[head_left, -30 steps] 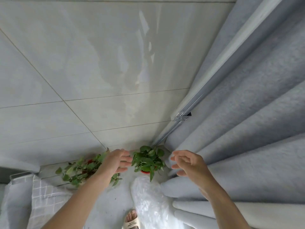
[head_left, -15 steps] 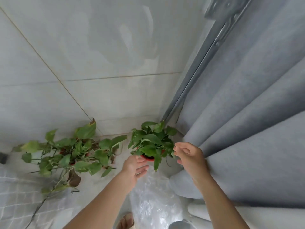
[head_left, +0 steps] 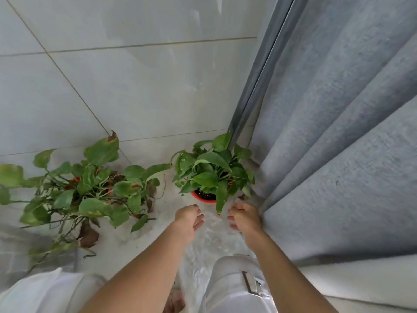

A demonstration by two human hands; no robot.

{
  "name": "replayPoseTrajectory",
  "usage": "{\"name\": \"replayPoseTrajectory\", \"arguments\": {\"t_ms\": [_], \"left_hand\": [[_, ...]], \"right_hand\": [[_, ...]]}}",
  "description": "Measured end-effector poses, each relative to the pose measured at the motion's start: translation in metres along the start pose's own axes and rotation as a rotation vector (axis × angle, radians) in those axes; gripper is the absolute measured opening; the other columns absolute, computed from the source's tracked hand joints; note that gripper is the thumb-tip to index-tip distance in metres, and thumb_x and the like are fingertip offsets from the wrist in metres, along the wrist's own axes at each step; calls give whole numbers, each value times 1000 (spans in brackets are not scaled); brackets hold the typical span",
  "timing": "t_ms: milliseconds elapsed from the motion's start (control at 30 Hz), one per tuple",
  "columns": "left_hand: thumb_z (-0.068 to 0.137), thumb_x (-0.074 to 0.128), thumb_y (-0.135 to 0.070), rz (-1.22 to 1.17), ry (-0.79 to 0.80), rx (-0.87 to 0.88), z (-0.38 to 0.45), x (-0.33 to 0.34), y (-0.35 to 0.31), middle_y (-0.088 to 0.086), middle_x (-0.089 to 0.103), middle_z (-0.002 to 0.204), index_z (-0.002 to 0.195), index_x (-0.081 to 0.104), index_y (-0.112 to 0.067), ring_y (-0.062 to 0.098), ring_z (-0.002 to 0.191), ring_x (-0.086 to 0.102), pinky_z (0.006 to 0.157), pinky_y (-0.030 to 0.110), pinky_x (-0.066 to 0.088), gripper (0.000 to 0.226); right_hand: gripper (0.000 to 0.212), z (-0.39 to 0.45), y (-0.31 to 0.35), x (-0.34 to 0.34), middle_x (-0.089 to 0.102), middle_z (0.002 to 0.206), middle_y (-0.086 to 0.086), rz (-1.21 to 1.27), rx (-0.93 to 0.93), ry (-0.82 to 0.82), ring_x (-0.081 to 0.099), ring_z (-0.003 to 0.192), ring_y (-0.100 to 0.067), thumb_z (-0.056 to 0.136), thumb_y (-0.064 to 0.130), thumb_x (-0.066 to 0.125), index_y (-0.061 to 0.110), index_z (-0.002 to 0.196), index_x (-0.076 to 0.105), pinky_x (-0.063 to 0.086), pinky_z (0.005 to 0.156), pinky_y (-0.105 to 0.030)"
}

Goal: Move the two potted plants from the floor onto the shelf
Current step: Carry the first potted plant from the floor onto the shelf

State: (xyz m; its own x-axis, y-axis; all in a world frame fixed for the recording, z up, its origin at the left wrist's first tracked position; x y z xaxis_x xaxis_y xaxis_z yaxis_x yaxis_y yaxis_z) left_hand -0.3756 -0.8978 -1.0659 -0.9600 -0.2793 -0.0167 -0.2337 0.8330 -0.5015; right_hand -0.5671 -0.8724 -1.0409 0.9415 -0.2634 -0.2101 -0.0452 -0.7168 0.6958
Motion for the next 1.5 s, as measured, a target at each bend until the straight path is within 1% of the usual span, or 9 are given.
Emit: {"name": "replayPoseTrajectory", "arguments": {"t_ms": [167,267,367,467,600,833,967,1200,1500], "left_hand": [[98,50,-8,9,-36,11,21,-5,-2,6,64,95,131,56,-3,16,85,63,80,32,55,34],[95,57,-6,1,-26,22,30,0,-2,6,65,112,127,60,-7,16,95,61,83,31,56,31],[94,61,-6,10,-10,59,38,9,-7,9,62,126,123,62,-6,18,98,59,92,33,55,30],[93,64,-11,-3,-44,61,46,13,-10,4,66,96,119,64,-4,15,76,62,94,34,55,28],[93,61,-4,-7,-69,63,57,13,-12,2,60,77,112,66,-1,21,76,63,86,31,54,20],[90,50,13,-107,22,133,56,19,-23,16,69,107,103,59,-5,26,97,68,84,34,57,24],[88,61,3,-139,-52,135,46,6,-27,21,72,98,92,54,0,29,84,74,69,29,59,8],[75,75,-7,-120,-153,116,6,-17,-51,15,74,87,90,64,-2,25,70,74,80,36,61,19],[70,67,10,-169,-145,312,-115,-49,-149,17,69,75,85,66,4,22,48,71,38,21,52,17]], "right_hand": [[13,18,-2,13,71,106,-11,131,48,-4,70,90,-22,99,10,52,10,103,65,59,72,-36],[22,29,-2,23,68,114,-8,205,88,13,68,101,-24,101,13,51,8,118,63,59,68,-32],[14,35,-2,30,70,96,-3,281,132,2,68,85,-19,100,14,53,9,106,65,57,62,-31],[19,40,-4,33,68,82,0,323,182,-11,65,74,-16,101,10,51,14,85,62,54,53,-30],[20,49,-5,37,66,85,-4,346,185,-14,64,76,-19,99,1,50,13,86,59,59,57,-38],[37,51,14,39,66,118,-16,319,91,69,63,110,-34,92,-10,56,3,126,55,56,86,-56],[20,43,25,41,72,95,-21,306,36,99,72,75,-25,93,-15,51,-6,110,57,60,66,-37],[24,16,47,47,62,109,-43,258,-11,119,68,82,-36,95,-6,56,-22,112,53,62,58,-37],[20,-65,149,42,69,70,-10,34,-369,8,64,67,-24,80,19,67,9,64,60,55,65,-40]]}}
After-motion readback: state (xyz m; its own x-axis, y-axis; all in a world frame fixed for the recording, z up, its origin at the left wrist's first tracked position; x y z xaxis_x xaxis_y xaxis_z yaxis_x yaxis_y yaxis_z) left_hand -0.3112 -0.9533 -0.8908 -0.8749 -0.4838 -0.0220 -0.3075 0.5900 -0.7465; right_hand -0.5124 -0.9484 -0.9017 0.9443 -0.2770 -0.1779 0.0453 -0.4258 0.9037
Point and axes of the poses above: each hand's wrist, its own z-axis towards the middle knuckle, its own x-axis out of the palm, y = z × x, the point moved 8 cm from there along z, towards the middle knuckle
